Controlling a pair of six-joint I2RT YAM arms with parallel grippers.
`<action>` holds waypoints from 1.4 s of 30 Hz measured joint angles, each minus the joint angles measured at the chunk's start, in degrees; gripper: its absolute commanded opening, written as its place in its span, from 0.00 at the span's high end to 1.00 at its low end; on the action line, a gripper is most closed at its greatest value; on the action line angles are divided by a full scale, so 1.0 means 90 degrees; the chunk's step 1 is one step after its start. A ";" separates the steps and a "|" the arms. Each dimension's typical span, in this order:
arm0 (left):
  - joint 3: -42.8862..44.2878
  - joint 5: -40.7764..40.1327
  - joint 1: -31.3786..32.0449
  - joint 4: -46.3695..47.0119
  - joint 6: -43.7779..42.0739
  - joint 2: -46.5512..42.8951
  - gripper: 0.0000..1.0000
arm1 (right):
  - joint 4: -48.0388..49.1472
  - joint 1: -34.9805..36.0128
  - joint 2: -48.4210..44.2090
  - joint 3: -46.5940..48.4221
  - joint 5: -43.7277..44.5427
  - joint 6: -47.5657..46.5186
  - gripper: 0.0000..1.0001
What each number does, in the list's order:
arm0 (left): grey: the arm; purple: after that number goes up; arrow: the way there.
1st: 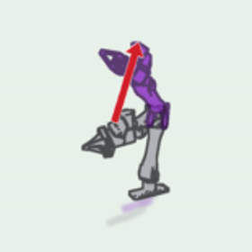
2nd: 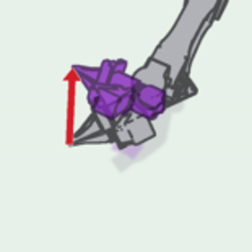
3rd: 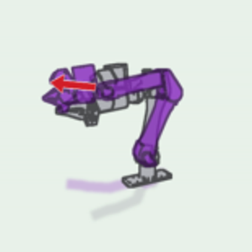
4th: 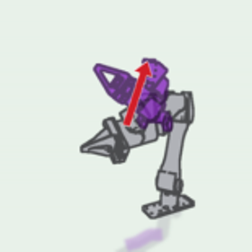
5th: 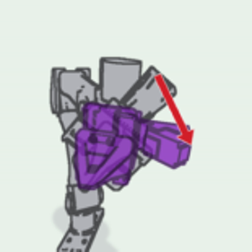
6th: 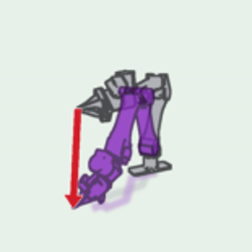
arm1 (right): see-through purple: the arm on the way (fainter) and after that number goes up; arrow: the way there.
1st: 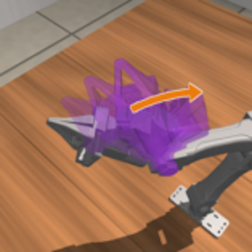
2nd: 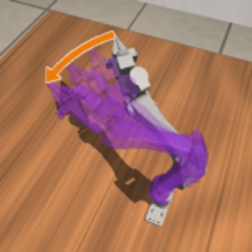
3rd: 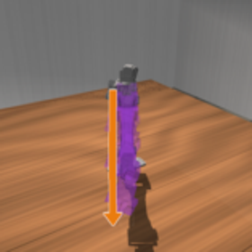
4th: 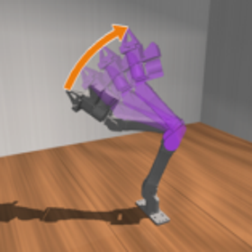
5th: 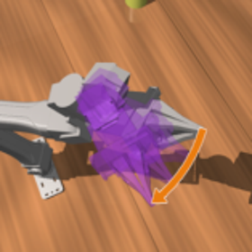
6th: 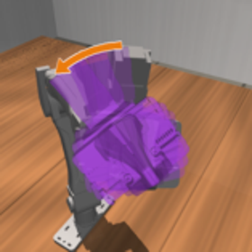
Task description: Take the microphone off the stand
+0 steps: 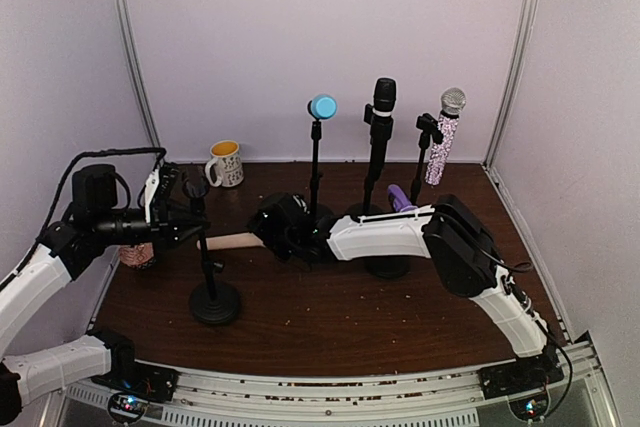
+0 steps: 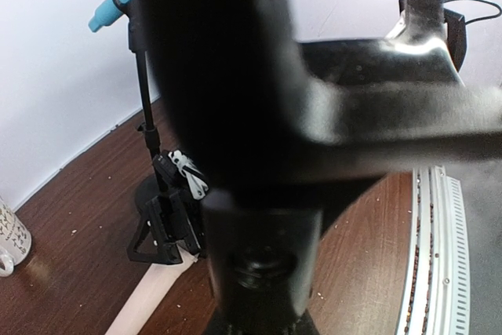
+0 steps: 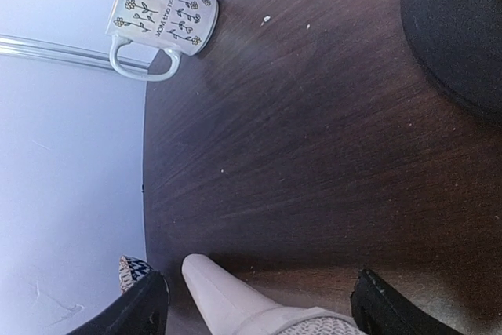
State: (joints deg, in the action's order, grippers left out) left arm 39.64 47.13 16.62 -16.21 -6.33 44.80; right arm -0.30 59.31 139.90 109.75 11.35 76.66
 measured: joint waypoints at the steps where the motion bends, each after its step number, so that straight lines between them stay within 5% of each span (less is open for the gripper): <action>1: 0.0002 0.0000 0.0000 0.0012 0.0000 0.0012 1.00 | -0.0005 0.0000 0.0005 0.0002 -0.0034 -0.0007 0.12; 15: 0.0012 0.0000 0.0000 0.0129 0.0027 0.0146 1.00 | -0.0801 0.0007 0.0136 0.0100 -0.0238 -0.0714 0.00; 27: 0.0015 0.0000 0.0000 0.0180 0.0056 0.0148 1.00 | -0.1780 0.0007 -0.0308 -0.0335 0.0131 -0.2181 0.00; 30: 0.0015 0.0000 0.0000 0.0177 0.0078 0.0148 1.00 | -0.1722 0.0007 -0.0665 -0.0923 0.0104 -0.2390 0.05; 34: 0.0015 0.0000 0.0000 0.0177 0.0097 0.0148 1.00 | -0.1576 0.0005 -0.0971 -0.1401 -0.0002 -0.2594 0.24; 42: 0.0015 0.0000 0.0000 0.0177 0.0102 0.0148 1.00 | -0.1246 0.0002 -0.0920 -0.1064 -0.0389 -0.2812 0.41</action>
State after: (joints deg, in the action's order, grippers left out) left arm 39.77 47.13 16.62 -14.61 -5.41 46.13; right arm -11.51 59.33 131.61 100.18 7.86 51.35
